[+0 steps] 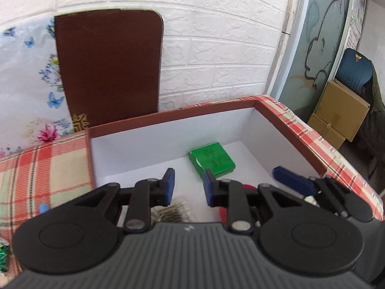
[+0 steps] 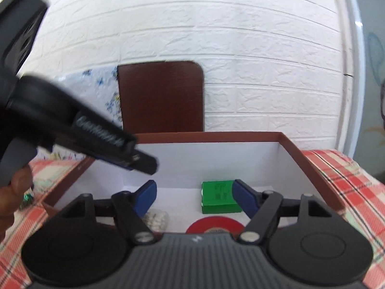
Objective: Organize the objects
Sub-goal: 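Return the right gripper to the table and grasp the blue tape roll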
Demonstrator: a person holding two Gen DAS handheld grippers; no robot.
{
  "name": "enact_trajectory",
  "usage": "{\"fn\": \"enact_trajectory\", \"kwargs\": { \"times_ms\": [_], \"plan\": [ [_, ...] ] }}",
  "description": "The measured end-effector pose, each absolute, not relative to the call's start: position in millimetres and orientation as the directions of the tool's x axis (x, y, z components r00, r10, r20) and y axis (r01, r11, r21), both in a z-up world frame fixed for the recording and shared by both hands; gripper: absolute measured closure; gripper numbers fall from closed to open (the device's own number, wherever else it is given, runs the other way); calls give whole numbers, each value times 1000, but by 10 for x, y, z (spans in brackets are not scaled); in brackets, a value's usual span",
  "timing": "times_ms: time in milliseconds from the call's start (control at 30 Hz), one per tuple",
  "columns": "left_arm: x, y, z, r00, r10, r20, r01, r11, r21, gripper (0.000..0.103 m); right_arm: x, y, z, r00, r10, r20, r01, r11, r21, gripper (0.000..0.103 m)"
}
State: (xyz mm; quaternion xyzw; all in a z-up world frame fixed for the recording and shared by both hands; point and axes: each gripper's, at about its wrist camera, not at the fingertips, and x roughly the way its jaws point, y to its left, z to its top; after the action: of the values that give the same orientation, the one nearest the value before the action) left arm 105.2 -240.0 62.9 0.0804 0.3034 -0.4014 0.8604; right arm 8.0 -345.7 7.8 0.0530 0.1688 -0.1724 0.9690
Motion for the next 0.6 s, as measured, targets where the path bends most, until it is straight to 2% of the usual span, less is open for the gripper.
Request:
{"fn": "enact_trajectory", "kwargs": {
  "times_ms": [233,367,600],
  "plan": [
    [748,-1951,768,513,-646,-565,748,659,-75,74,-414,-3327,266,896,-358,-263,409,896,173,33],
    [589,-1702,709,545,-614,-572,729,683,-38,74,-521,-3150,400,908,-347,-235,391,904,176,33],
    [613,-1108,548,629,-502,-593,629,778,8,74,-464,-2633,412,926,-240,-292,292,945,148,33]
  ]
}}
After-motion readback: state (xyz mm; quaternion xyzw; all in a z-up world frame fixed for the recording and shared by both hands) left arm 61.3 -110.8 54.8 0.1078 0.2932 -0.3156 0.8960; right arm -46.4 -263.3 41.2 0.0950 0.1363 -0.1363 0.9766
